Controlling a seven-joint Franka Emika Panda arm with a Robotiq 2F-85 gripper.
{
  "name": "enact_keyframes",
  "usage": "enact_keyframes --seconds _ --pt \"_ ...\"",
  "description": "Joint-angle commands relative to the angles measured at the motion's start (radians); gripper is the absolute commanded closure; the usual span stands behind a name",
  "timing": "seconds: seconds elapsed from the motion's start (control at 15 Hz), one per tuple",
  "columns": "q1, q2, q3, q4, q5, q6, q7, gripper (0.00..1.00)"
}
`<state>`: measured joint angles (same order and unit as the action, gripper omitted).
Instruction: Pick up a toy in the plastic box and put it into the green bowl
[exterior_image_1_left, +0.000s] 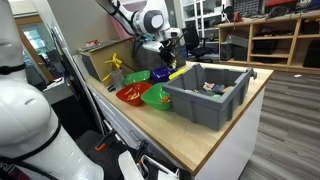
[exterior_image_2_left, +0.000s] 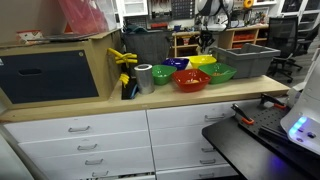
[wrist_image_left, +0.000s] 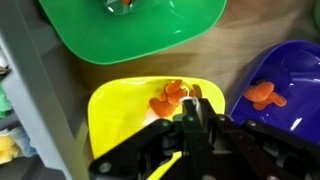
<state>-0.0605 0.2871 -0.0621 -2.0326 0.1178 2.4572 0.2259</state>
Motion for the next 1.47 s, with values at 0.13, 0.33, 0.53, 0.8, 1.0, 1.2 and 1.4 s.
enact_keyframes --seconds 0.13,0.33,0.53,0.8,1.0,1.2,1.4 --pt "0.0 -0.038 -0.002 -0.031 0.048 -0.137 0.019 0.97" --pt "-0.005 -0.053 -0.007 -0.032 0.054 -0.212 0.019 0.97" --pt "-0.004 -0.074 -0.005 -0.059 0.059 -0.276 0.02 0.97" --pt "0.0 -0.099 -0.003 -0.113 0.057 -0.334 0.021 0.97" --pt "0.0 -0.106 -0.003 -0.142 0.058 -0.364 0.024 0.97" --pt "0.0 -0.108 -0.001 -0.163 0.063 -0.352 0.013 0.65" --pt "0.001 -0.112 0.003 -0.176 0.066 -0.321 -0.007 0.5"
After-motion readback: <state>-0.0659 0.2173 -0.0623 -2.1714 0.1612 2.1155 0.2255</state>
